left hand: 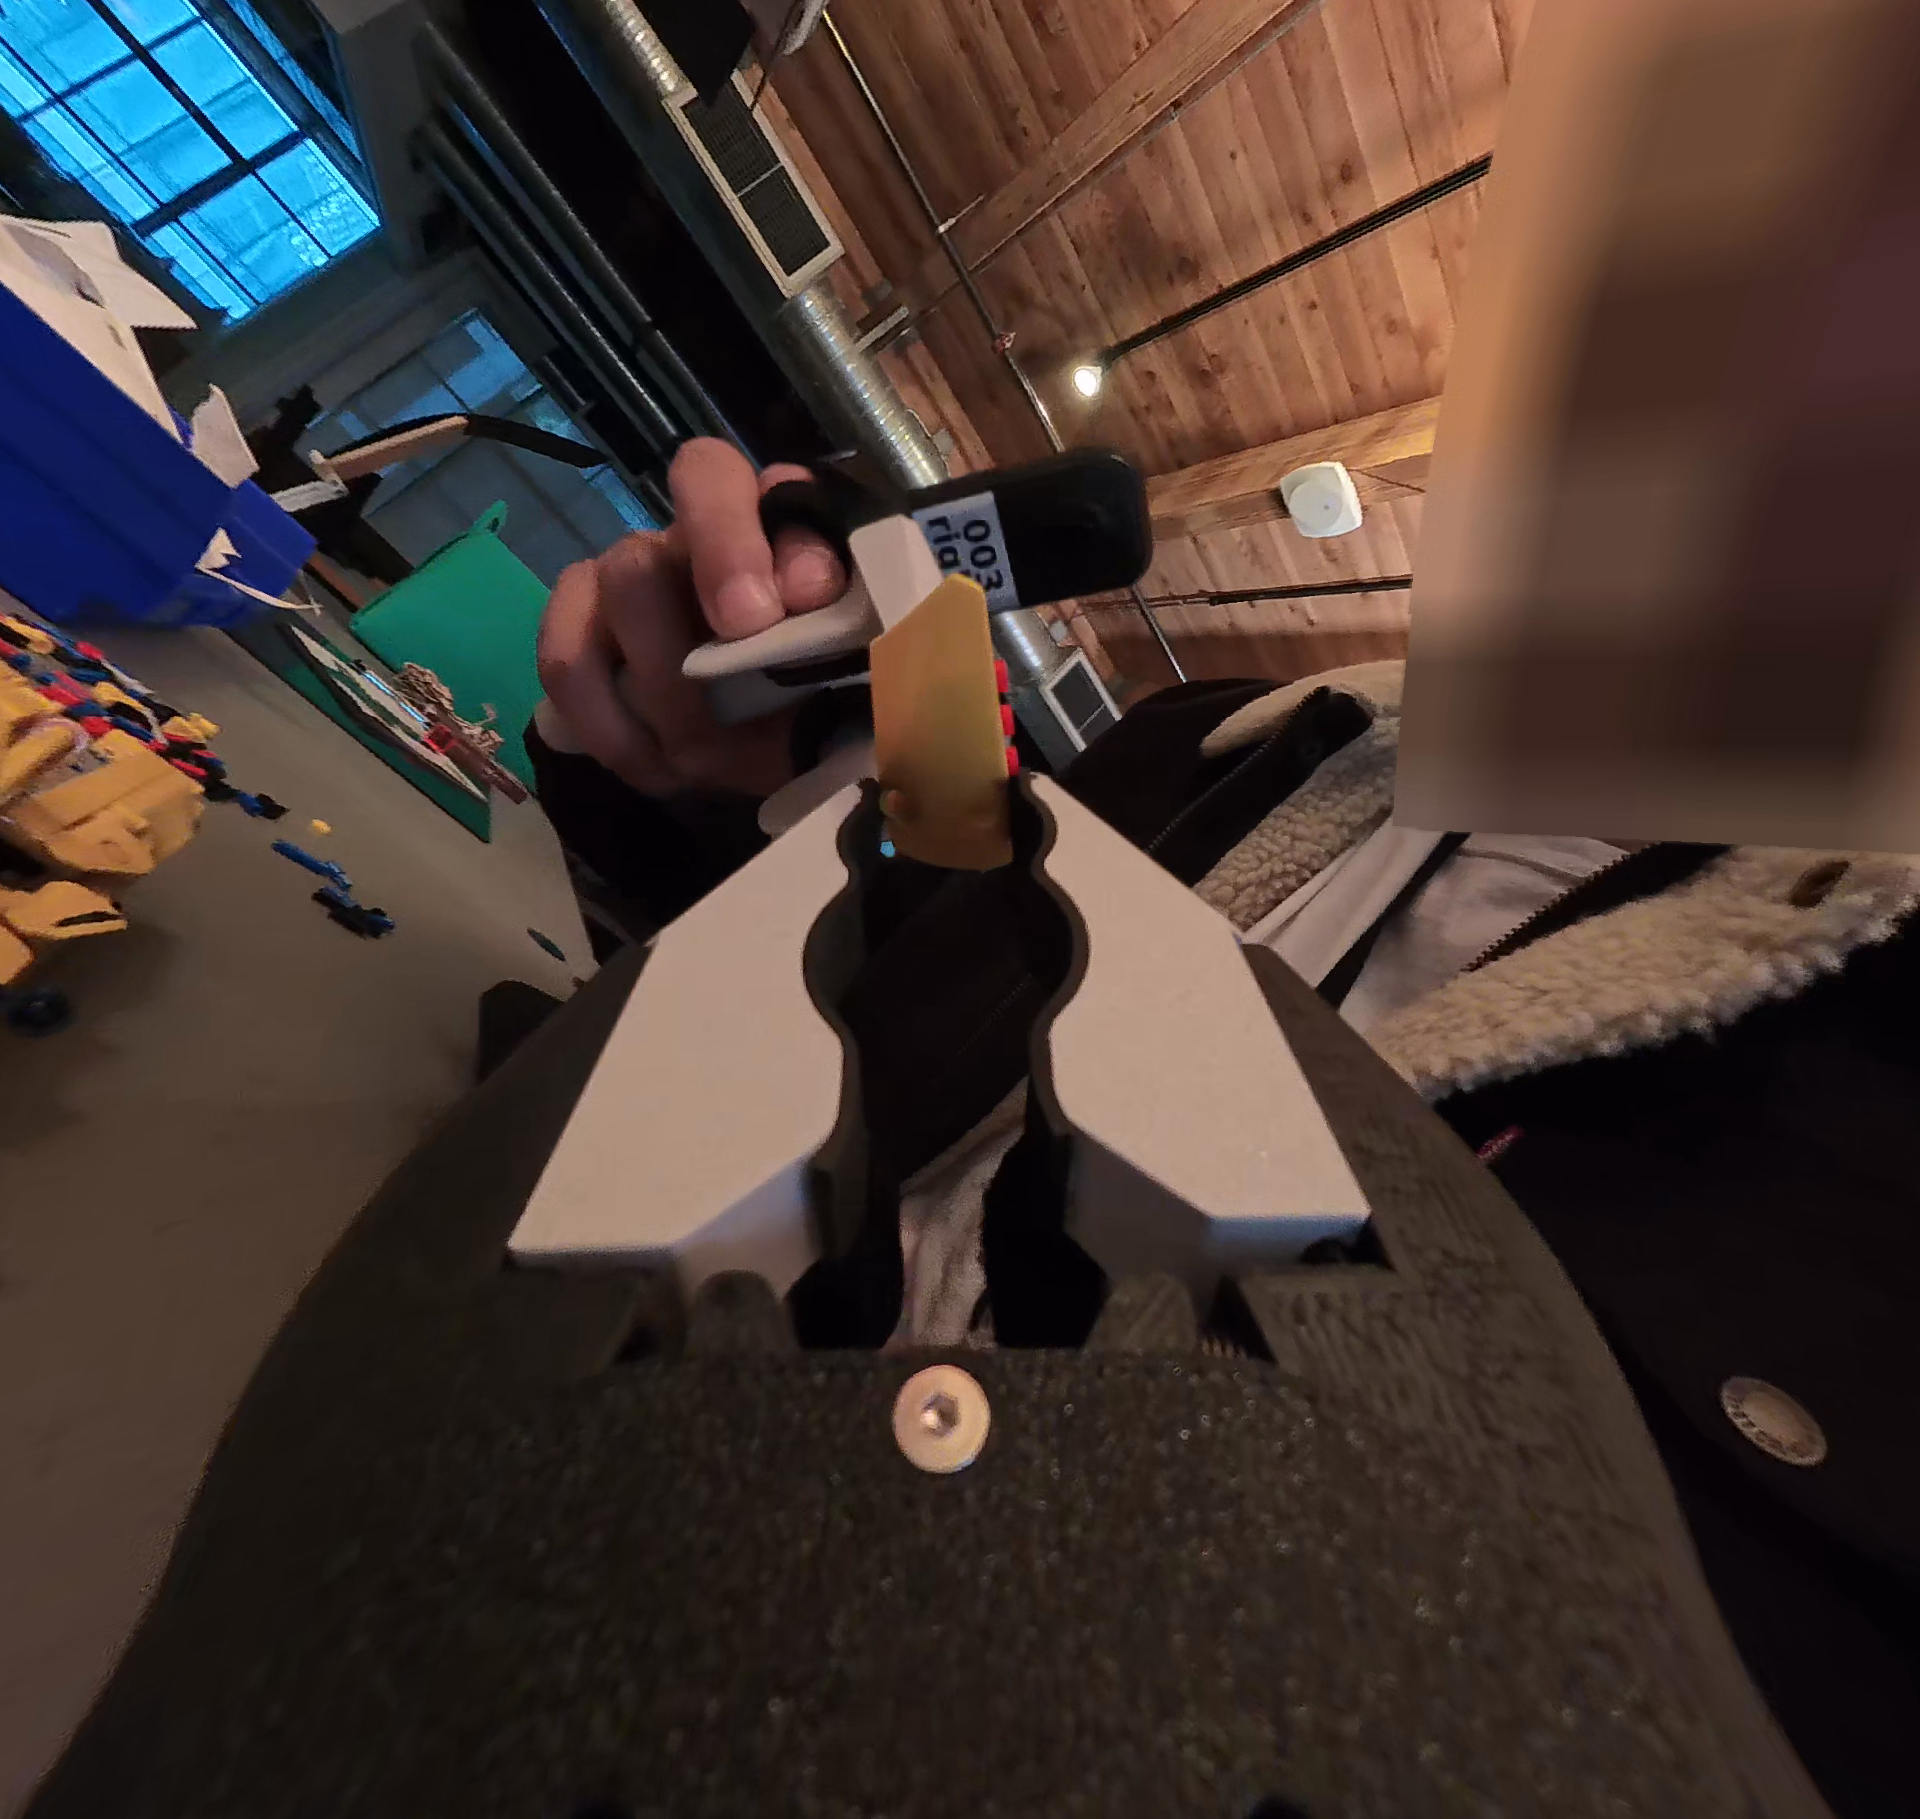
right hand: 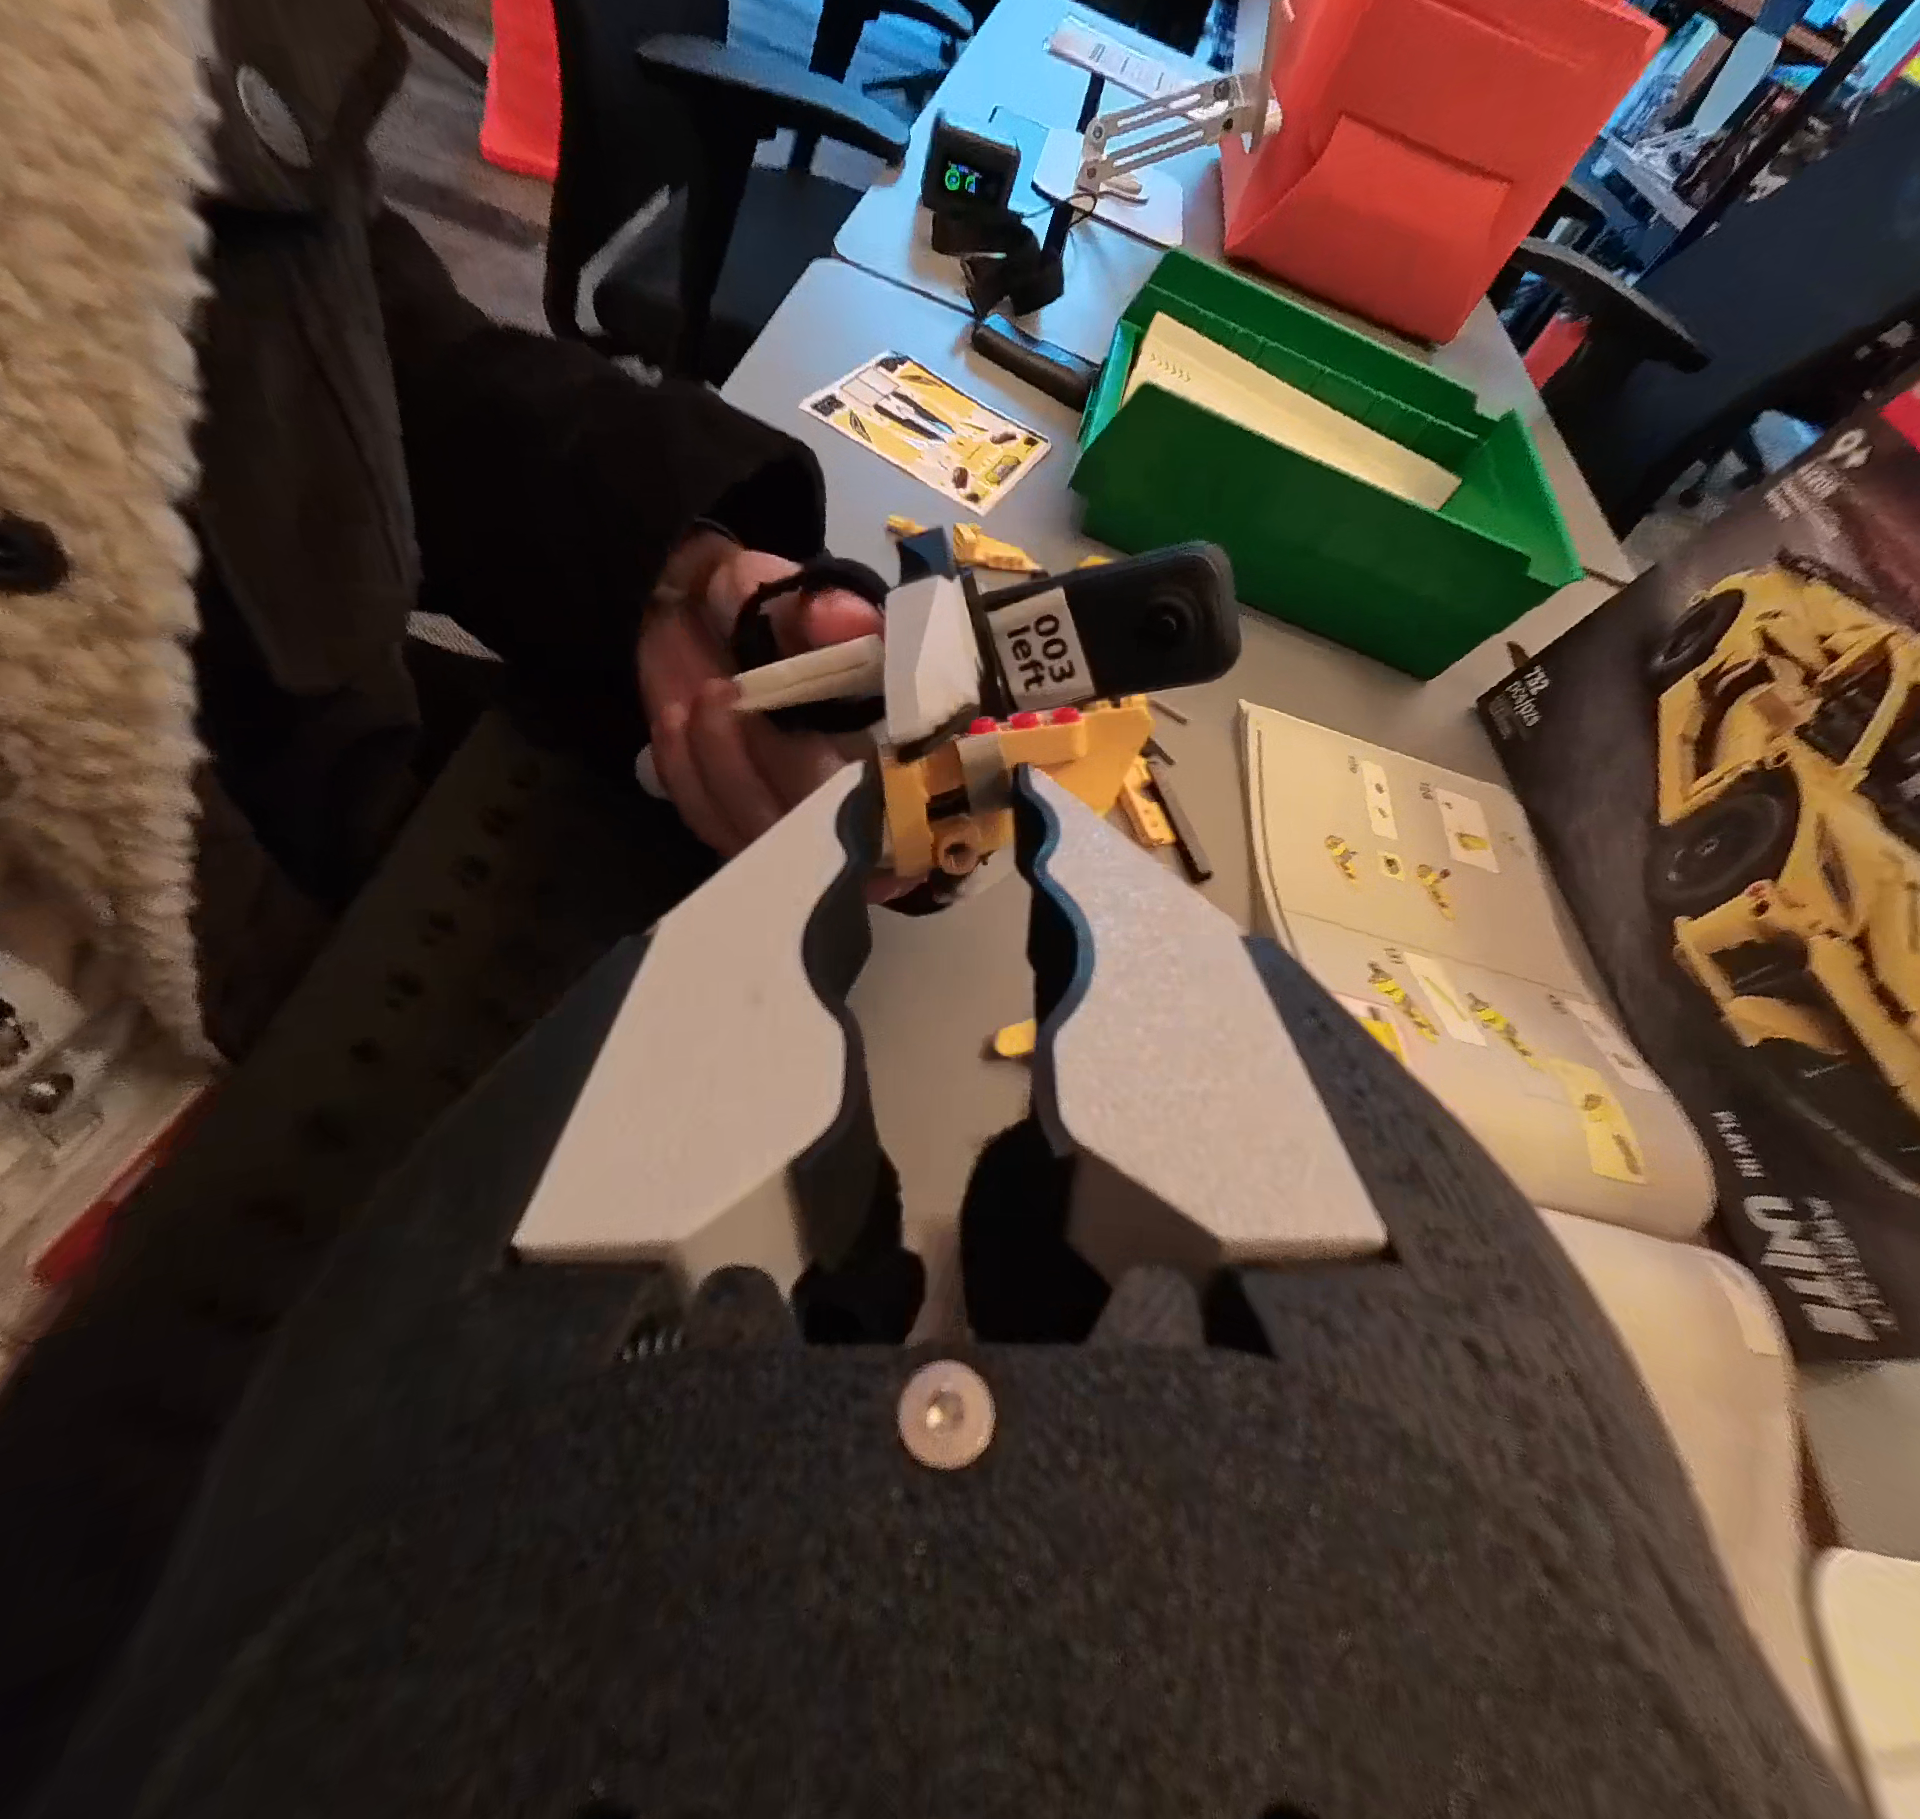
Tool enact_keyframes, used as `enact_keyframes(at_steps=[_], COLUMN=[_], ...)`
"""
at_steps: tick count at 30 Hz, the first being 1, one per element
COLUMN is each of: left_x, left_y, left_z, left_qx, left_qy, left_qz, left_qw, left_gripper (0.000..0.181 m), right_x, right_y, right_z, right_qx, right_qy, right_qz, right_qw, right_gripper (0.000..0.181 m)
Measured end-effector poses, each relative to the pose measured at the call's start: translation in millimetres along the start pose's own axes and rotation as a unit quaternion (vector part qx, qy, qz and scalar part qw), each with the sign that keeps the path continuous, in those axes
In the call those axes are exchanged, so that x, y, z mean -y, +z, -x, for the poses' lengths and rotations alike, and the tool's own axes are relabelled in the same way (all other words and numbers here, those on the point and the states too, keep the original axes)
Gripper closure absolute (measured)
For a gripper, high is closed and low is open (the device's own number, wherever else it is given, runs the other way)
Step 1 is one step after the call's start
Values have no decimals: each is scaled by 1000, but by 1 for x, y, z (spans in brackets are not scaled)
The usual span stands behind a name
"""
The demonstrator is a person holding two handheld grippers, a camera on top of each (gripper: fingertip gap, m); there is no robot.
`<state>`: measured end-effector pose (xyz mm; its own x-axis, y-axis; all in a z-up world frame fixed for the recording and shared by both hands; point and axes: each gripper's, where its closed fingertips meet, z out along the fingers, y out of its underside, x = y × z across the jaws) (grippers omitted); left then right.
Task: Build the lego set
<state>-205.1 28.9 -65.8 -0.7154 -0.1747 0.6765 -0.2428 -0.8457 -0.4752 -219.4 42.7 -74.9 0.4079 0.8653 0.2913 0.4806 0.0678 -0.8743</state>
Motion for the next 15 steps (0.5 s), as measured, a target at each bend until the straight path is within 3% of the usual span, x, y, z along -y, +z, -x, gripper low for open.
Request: enact_keyframes(at_steps=[3, 8, 15], left_x=[0, 0, 0], left_y=[0, 0, 0], left_z=[-2, -2, -5], left_qx=[-13, -10, -22], left_qy=[-12, -10, -15], left_qz=[-3, -3, -7], left_qw=[1000, 1000, 1000], left_gripper=[157, 157, 157], right_x=[1, -2, 0], right_y=[0, -1, -1], right_z=[0, 0, 1], right_qx=[-19, -4, -22], right_qy=[-32, -4, -34], right_qz=[32, 77, 97], right_qw=[999, 997, 994], right_gripper=[158, 159, 160])
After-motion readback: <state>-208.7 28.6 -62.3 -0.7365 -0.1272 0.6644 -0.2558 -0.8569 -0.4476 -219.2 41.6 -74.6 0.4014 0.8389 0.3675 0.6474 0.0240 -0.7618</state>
